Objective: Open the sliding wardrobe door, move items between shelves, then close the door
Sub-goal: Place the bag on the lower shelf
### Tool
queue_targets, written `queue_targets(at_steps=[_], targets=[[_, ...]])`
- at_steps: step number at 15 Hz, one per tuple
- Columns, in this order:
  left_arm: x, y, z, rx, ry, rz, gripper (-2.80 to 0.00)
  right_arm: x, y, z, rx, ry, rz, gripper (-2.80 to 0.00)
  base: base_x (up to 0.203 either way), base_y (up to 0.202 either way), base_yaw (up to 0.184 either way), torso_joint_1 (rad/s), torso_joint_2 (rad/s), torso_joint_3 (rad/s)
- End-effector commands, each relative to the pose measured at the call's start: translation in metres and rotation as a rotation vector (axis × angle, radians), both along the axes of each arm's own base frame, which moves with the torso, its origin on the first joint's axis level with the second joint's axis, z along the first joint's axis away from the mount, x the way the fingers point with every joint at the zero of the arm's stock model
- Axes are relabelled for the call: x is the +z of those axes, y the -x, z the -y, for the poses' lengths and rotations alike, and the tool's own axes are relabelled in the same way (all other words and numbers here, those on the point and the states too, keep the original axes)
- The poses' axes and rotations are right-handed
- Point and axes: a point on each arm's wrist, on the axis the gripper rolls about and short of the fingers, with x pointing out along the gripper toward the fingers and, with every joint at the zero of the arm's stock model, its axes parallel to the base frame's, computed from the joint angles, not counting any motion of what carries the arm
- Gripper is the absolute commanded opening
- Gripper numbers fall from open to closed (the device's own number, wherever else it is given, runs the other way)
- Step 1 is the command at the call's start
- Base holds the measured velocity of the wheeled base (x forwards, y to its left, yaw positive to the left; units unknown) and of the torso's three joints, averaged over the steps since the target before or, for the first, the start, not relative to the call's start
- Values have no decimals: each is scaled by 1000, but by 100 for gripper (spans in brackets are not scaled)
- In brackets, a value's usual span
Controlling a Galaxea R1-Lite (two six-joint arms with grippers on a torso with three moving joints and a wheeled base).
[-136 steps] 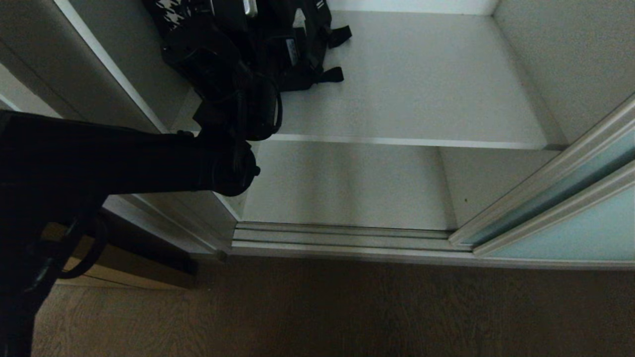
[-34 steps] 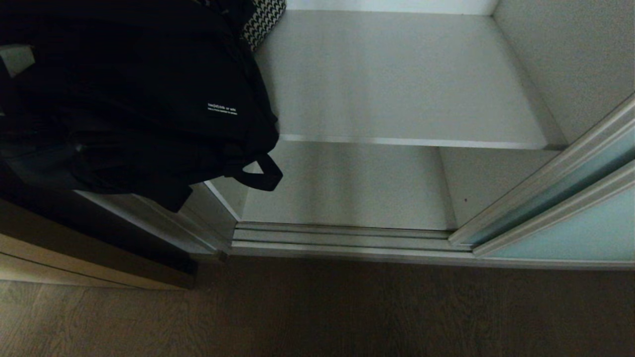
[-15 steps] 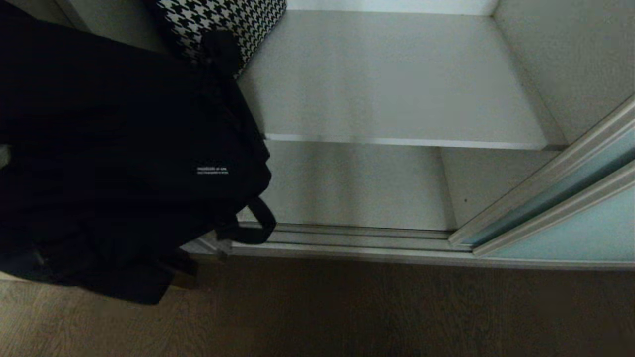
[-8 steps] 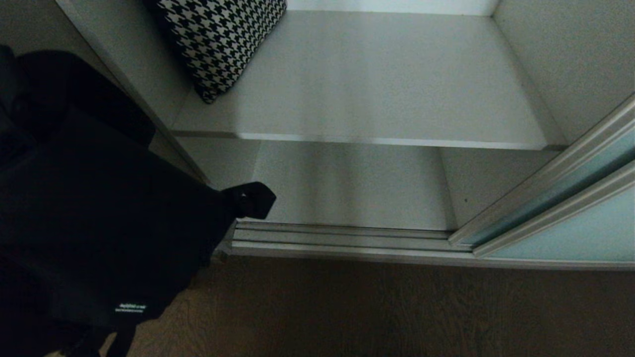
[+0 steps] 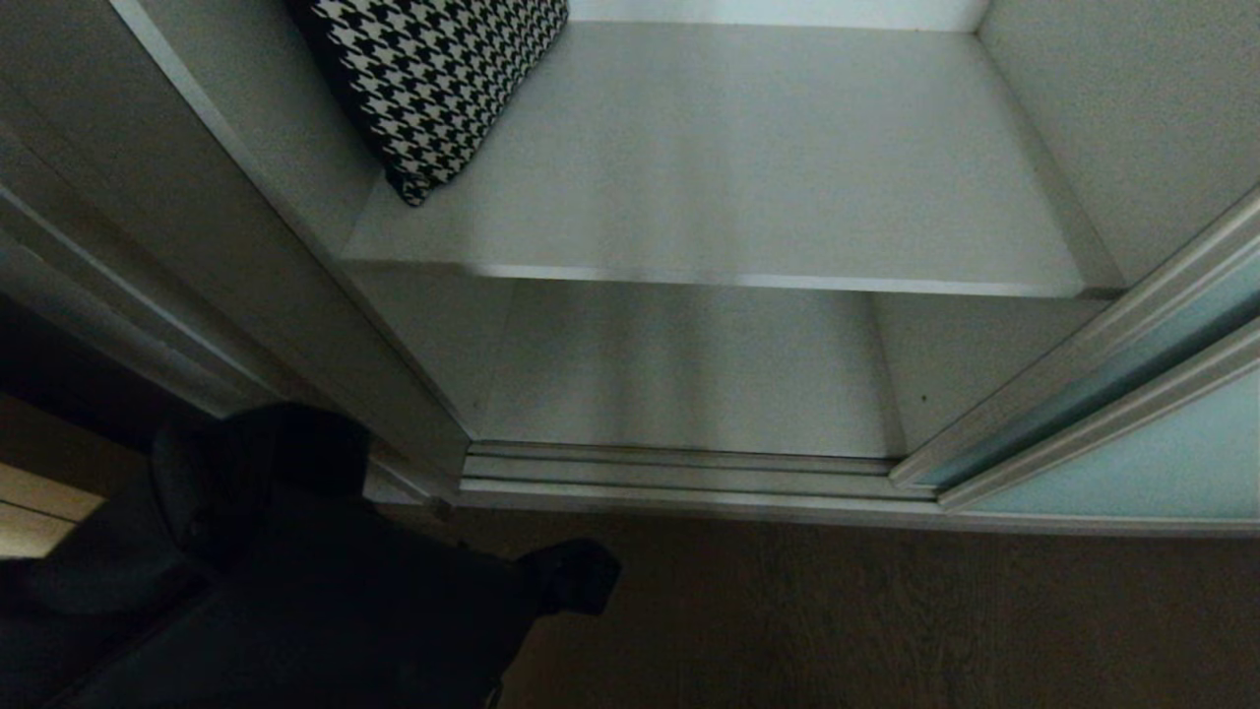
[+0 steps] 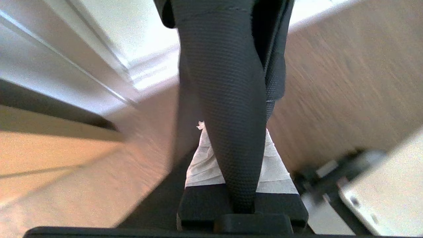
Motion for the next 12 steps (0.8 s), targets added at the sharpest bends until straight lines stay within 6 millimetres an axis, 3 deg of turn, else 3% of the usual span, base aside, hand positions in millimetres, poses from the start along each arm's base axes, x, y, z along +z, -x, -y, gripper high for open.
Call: queue_targets(at_steps=[1, 6, 12], targets=[[-23, 2, 1, -54, -8, -83, -280, 0, 0, 0, 1, 0, 3, -280, 0, 0, 0, 0, 0, 0], [-58, -7, 5, -172, -11, -386, -280, 0, 0, 0, 1, 1, 3, -280, 0, 0, 0, 0, 0, 0], [-61, -68, 19, -224, -24, -564, -280, 0, 0, 0, 1, 1, 3, -280, 0, 0, 0, 0, 0, 0]])
